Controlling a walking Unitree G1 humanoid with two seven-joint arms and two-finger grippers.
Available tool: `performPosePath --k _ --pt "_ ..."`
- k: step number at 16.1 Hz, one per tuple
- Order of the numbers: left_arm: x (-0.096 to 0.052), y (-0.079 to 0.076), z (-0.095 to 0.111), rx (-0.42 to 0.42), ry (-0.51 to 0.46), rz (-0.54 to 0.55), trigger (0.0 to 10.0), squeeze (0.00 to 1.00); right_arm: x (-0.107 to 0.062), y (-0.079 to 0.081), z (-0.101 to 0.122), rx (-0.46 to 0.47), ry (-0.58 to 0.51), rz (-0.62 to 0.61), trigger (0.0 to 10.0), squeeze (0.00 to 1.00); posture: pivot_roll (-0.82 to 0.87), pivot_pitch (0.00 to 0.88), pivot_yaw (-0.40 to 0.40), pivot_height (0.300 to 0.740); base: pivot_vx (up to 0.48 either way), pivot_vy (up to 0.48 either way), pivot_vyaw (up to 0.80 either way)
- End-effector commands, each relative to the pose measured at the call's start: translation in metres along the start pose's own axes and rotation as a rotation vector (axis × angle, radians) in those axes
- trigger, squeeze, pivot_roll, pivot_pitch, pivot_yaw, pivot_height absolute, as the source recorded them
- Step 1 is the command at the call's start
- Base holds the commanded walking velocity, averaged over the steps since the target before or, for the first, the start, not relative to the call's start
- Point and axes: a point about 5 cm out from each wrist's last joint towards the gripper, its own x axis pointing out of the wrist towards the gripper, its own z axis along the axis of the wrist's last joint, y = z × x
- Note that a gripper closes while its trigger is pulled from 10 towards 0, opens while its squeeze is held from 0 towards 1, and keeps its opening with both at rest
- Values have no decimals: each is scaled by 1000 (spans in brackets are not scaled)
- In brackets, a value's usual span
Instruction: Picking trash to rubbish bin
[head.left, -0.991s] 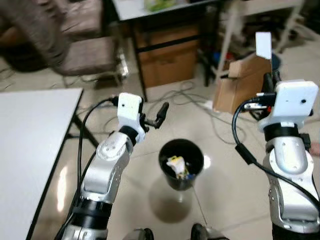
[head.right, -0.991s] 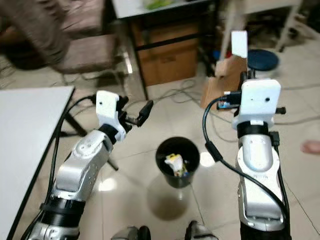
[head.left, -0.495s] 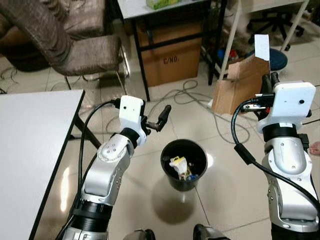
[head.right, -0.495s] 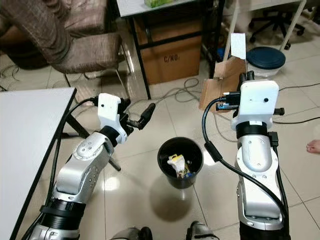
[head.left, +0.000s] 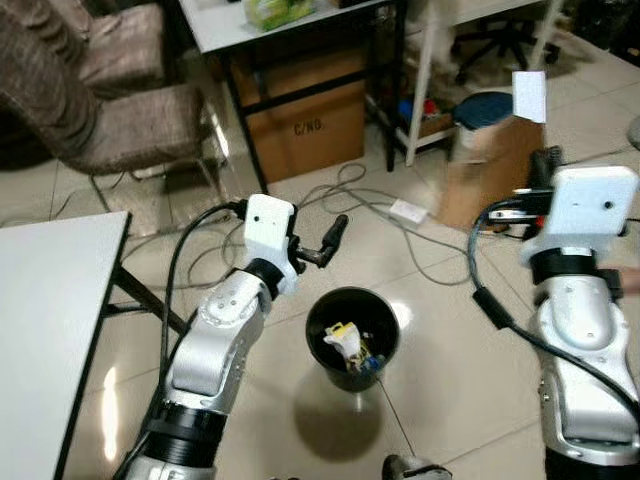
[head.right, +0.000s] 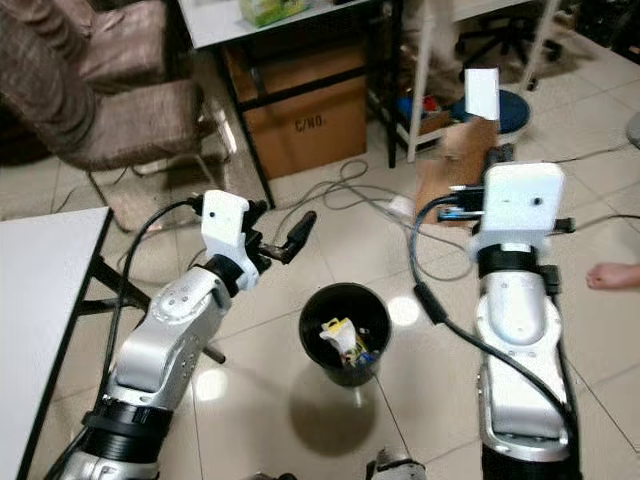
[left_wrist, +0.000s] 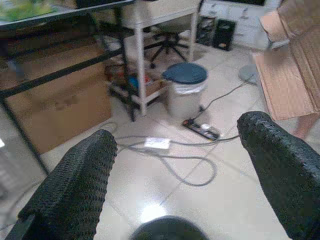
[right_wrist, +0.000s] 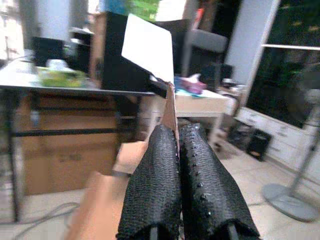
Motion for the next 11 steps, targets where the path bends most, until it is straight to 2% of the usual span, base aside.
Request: performPosePath --k 1,7,11 --pt "-2 1 3 13 -16 3 10000 0 0 -2 0 -9 -1 -5 10000 0 -136 145 113 740 480 0 0" --pt "-4 1 2 13 -19 3 10000 0 -1 0 -3 -9 12 5 10000 0 -132 145 105 740 437 0 0" --pt "-7 -1 -3 0 -3 -9 10000 0 -2 1 -7 -2 30 9 10000 0 -130 146 104 740 0 0 0"
